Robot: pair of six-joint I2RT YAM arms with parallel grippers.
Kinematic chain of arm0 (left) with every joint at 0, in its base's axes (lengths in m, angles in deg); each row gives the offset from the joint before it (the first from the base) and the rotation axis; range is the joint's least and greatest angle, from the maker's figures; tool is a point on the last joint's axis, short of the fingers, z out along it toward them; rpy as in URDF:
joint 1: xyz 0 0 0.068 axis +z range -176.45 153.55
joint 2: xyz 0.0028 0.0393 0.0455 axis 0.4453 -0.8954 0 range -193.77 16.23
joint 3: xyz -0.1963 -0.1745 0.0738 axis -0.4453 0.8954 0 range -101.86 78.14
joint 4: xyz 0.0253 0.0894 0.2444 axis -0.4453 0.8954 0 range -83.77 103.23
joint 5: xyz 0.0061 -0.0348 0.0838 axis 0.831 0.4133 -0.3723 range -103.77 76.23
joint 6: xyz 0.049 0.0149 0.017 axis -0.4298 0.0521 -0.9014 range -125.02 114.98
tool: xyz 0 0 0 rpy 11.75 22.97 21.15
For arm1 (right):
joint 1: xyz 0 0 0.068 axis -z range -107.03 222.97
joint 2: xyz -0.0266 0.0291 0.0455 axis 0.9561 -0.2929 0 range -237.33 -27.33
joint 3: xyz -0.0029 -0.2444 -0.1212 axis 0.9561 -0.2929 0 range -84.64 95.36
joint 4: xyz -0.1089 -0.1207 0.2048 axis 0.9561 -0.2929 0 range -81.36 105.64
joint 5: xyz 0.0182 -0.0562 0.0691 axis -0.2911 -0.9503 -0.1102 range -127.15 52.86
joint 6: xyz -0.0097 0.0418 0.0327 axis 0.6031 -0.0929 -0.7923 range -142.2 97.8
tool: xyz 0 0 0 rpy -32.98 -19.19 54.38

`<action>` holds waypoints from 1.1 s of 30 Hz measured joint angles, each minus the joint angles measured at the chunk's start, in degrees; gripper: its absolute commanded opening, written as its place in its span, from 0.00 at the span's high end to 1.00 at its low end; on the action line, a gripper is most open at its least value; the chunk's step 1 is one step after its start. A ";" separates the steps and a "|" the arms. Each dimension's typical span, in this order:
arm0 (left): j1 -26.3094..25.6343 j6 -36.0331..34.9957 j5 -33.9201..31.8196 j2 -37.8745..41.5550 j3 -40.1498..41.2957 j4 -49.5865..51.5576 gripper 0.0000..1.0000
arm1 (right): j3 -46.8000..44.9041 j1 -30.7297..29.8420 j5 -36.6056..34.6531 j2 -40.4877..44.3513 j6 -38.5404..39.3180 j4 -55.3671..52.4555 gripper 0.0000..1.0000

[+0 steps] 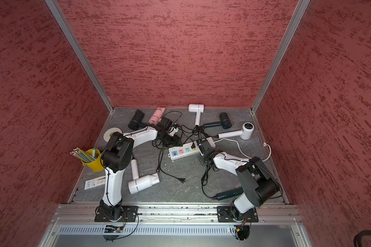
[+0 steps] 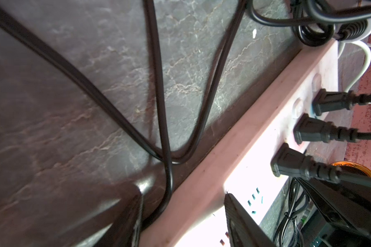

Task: Charge the blow dryers
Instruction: Insert the plug into the socket.

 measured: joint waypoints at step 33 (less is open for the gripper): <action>4.85 5.14 14.88 5.86 11.19 -7.54 0.36 | -2.10 6.43 9.49 0.31 16.26 6.67 1.00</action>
